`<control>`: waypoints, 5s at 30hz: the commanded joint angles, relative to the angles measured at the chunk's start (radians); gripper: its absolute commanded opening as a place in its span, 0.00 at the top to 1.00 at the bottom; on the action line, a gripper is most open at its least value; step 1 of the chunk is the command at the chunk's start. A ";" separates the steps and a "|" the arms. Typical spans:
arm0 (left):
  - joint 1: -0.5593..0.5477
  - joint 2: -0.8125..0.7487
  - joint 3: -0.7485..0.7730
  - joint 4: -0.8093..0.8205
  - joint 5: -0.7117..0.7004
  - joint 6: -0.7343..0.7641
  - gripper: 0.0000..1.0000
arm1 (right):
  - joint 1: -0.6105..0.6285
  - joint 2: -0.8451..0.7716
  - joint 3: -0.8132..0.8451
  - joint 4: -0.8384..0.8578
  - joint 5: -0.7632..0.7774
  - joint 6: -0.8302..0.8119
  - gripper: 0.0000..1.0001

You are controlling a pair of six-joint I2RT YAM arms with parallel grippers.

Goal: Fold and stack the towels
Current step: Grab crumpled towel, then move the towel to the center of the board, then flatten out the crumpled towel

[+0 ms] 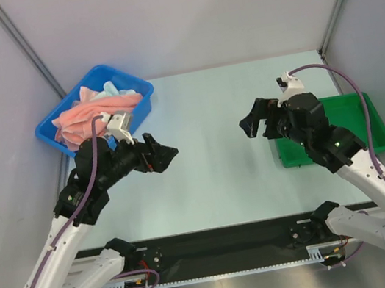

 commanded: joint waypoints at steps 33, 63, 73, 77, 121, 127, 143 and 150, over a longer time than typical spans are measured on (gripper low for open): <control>0.753 1.173 0.849 -0.094 -0.421 -0.086 0.21 | -0.015 -0.116 -0.092 0.197 -0.300 -0.145 0.00; 0.140 0.350 0.539 0.138 0.257 -0.043 1.00 | -0.020 -0.250 0.009 -0.021 -0.050 0.019 0.00; -0.018 0.090 -0.495 0.319 0.105 -0.222 0.96 | -0.020 -0.167 -0.170 -0.061 -0.078 0.034 0.13; -0.018 0.093 -0.540 0.198 -0.014 -0.230 0.84 | -0.020 -0.038 -0.227 -0.016 -0.068 0.036 0.26; -0.290 0.756 -0.108 0.146 -0.308 -0.181 0.97 | -0.387 0.033 -0.474 0.149 -0.013 0.111 0.71; -0.290 0.666 -0.063 0.058 -0.353 -0.167 1.00 | -0.388 0.051 -0.448 0.174 -0.005 0.079 1.00; -0.290 0.077 -0.131 -0.321 -0.363 -0.238 0.92 | -0.161 0.402 -0.041 0.477 -0.120 -0.092 1.00; -0.297 -0.135 -0.485 -0.024 -0.007 -0.347 0.90 | -0.172 0.661 0.125 0.493 -0.133 -0.148 1.00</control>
